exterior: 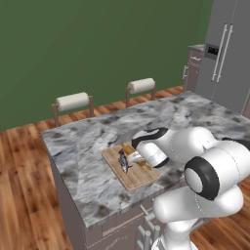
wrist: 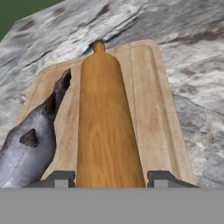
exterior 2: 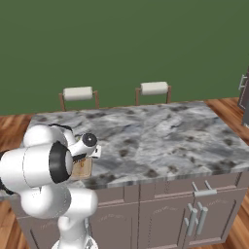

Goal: Open the cabinet, retrieve the rolling pin, and place it next to the meat on the cutting board to prepare for tenderizing.

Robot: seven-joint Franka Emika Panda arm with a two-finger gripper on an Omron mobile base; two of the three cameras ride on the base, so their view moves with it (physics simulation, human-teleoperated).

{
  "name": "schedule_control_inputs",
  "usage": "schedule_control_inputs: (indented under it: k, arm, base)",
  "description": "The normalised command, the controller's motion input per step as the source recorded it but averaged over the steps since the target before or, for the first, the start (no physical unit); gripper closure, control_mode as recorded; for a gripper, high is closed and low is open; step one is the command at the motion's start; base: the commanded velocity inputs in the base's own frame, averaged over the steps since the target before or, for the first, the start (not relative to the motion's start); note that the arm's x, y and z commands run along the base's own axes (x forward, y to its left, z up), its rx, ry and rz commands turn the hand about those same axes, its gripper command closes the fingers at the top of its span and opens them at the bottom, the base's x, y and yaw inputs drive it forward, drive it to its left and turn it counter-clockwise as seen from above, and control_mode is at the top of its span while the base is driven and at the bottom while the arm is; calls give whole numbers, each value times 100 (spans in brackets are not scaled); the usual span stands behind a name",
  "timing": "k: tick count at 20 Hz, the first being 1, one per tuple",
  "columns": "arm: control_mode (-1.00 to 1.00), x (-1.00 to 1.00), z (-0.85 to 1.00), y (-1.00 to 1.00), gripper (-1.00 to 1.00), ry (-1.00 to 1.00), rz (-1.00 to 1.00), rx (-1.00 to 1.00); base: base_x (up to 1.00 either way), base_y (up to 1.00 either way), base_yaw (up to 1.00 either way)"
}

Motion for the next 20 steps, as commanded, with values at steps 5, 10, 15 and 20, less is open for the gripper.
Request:
schedule_control_inputs:
  k: [5, 10, 15, 20]
  arm:
    - [-100, -2, 0, 0, -100, 0, 0, 0]
    - [-100, -14, 9, 0, -100, 0, 0, 0]
    - [-100, -12, 24, 0, -100, -1, 0, 0]
    - [-100, -2, 47, 0, -100, -1, 0, 0]
  base:
    - [0, 0, 0]
    - [0, 0, 0]
    - [0, 0, 0]
    - [0, 0, 0]
